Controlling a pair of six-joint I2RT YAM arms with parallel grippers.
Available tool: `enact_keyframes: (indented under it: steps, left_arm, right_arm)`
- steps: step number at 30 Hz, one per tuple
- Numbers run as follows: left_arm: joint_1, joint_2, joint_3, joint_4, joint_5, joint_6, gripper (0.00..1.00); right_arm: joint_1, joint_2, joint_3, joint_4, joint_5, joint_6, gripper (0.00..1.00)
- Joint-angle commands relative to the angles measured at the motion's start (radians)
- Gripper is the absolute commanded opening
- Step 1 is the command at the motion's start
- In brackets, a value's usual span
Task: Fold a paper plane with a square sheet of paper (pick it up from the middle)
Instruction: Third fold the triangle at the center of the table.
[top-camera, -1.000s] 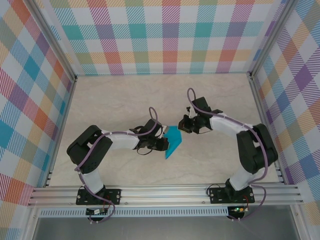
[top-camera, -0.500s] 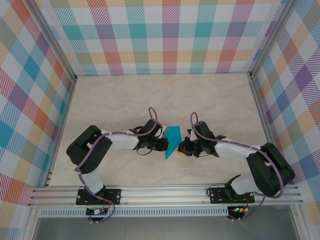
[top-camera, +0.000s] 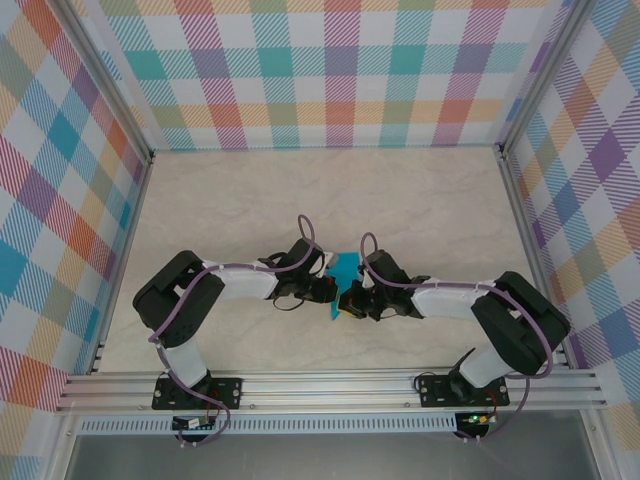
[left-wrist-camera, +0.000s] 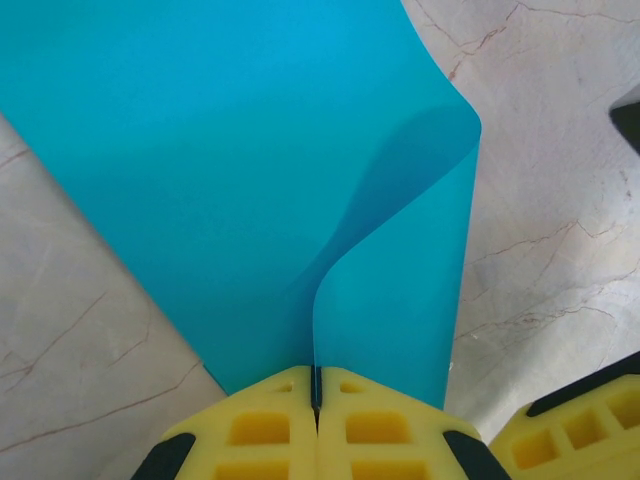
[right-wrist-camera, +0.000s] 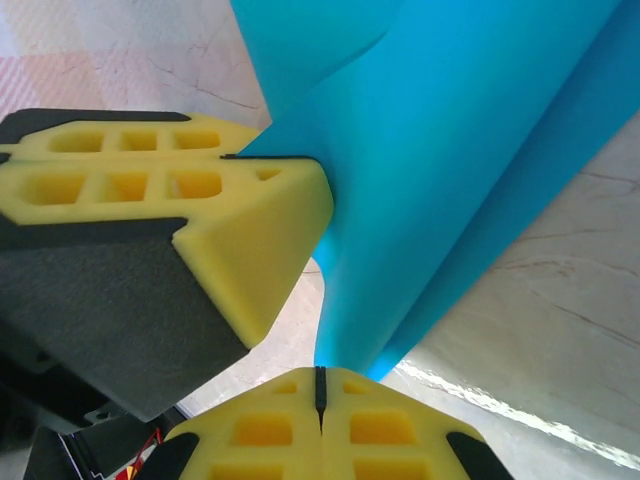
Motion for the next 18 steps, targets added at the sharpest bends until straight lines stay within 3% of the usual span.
enact_keyframes:
  steps: [1,18]
  left_arm:
    - [0.003,0.008,-0.018,-0.029,0.019,0.007,0.03]
    - [0.003,0.016,-0.023,-0.026,0.034,0.012,0.04]
  right_arm:
    - [0.011,0.01,0.029,0.037,0.014,0.025,0.0]
    - [0.013,0.042,0.015,0.028,0.008,0.031,0.0]
